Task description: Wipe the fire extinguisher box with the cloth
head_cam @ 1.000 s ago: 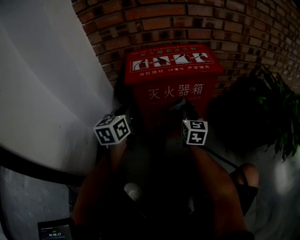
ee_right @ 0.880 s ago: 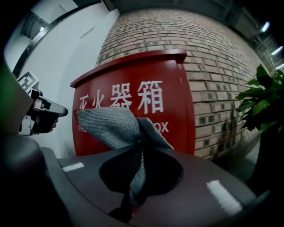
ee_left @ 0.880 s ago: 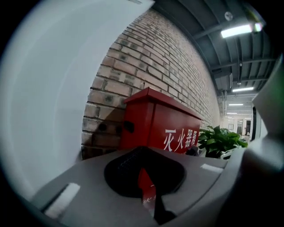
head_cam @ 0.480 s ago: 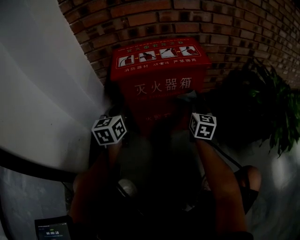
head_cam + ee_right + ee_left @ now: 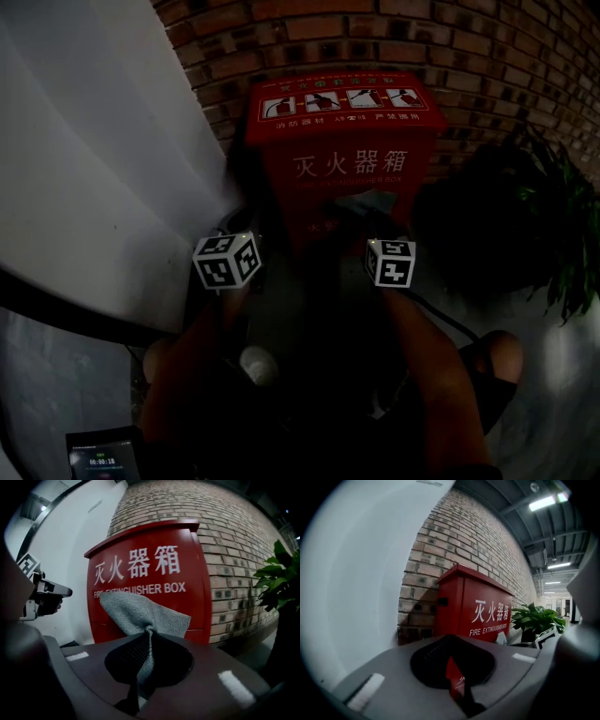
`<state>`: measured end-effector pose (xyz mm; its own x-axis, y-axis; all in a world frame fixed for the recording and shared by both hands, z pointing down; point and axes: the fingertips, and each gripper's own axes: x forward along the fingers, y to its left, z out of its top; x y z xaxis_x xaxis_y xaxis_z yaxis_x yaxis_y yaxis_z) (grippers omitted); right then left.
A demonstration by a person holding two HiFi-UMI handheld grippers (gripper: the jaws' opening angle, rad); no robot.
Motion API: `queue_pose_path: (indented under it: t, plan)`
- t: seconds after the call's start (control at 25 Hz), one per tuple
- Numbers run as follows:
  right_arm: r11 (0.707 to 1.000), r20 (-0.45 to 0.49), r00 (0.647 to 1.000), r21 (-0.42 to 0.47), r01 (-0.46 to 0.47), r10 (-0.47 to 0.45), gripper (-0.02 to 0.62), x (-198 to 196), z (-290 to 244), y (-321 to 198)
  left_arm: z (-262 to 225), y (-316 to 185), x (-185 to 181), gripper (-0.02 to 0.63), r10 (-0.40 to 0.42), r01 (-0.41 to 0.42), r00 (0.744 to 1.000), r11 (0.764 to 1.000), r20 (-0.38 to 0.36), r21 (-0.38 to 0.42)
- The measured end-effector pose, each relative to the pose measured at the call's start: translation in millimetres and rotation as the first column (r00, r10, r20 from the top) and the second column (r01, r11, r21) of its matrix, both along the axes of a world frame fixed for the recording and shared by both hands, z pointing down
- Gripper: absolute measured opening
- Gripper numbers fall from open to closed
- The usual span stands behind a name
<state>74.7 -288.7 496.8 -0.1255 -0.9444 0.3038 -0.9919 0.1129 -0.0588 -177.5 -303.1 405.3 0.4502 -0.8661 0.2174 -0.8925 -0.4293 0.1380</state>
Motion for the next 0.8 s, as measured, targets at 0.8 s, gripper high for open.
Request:
queue_pose_path:
  t: [0.8]
  plan:
    - [0.955,0.016,0.959,-0.089,0.284,-0.284,0.032,-191,60,-21,19,0,-115,-0.002,-0.151,0.147,0.987,0.986,-0.054,-0.075]
